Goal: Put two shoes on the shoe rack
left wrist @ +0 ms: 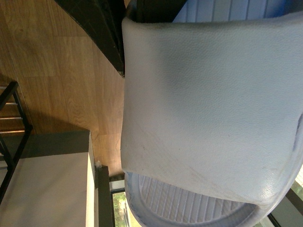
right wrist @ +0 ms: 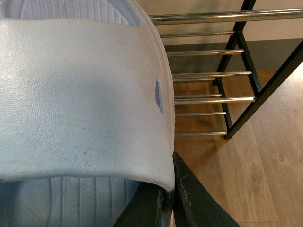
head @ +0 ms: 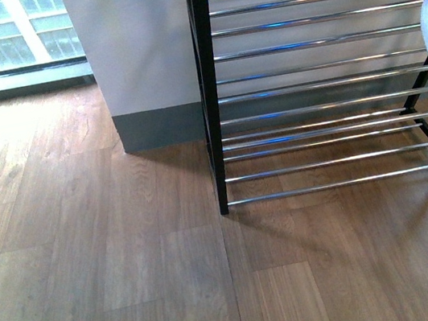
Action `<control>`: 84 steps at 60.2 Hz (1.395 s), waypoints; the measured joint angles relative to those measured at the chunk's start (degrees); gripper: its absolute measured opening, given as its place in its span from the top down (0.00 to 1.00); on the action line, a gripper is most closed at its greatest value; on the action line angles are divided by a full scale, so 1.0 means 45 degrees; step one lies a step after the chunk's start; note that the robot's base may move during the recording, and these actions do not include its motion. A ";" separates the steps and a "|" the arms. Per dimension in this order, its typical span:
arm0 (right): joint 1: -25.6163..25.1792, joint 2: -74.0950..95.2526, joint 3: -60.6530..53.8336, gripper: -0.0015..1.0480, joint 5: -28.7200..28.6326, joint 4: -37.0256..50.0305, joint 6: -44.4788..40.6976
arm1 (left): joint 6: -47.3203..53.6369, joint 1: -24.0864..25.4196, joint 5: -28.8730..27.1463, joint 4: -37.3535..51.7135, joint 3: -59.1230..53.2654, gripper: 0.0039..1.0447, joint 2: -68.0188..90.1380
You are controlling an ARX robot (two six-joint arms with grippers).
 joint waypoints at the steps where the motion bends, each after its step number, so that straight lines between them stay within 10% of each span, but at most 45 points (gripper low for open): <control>1: 0.0000 0.0000 0.0000 0.98 0.0000 0.0000 0.0005 | 0.0000 -0.0005 0.0000 0.0000 0.0000 0.98 0.0000; 84: 0.0000 0.0005 -0.0029 0.98 0.0034 -0.0010 -0.0005 | 0.0000 -0.0005 0.0029 -0.0005 0.0019 0.98 0.0005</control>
